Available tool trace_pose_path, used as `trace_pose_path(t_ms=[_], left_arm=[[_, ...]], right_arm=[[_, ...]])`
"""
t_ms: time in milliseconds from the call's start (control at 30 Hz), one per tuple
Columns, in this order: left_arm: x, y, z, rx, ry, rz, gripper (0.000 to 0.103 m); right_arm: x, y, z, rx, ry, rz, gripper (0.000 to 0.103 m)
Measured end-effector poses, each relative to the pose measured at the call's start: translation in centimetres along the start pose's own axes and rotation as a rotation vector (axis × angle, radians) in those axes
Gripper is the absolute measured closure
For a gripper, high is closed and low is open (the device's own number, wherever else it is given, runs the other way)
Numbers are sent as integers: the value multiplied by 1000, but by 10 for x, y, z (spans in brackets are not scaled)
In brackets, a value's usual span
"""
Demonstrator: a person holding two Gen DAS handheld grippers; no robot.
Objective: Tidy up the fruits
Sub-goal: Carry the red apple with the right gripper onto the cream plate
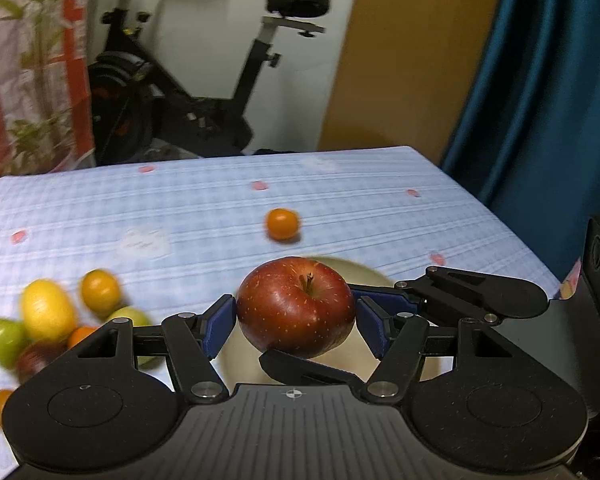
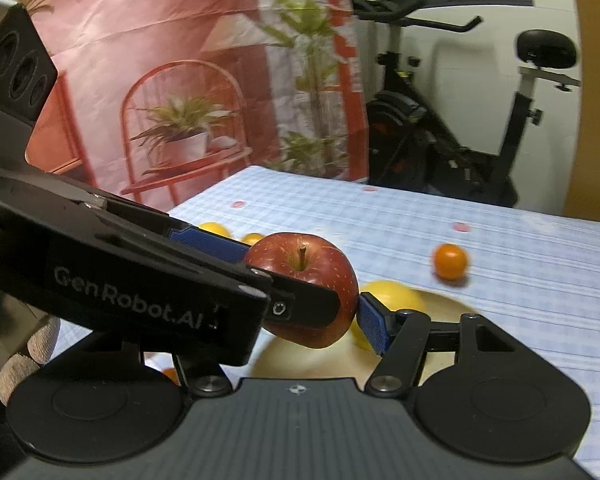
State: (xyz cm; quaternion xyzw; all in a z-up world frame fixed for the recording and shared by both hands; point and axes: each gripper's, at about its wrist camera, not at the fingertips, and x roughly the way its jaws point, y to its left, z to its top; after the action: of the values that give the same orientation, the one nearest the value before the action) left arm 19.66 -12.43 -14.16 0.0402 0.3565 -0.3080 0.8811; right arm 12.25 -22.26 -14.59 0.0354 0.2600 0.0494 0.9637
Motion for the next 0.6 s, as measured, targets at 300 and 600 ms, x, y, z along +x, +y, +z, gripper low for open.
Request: trace_pose_path(t_ms=[300, 600], left_arm=[[46, -35, 12, 16, 46, -90, 34], [82, -43, 13, 30, 106, -105, 34]], right_arm=[[-21, -50, -7, 59, 21, -112, 38], [-16, -80, -21, 120, 56, -156, 38]])
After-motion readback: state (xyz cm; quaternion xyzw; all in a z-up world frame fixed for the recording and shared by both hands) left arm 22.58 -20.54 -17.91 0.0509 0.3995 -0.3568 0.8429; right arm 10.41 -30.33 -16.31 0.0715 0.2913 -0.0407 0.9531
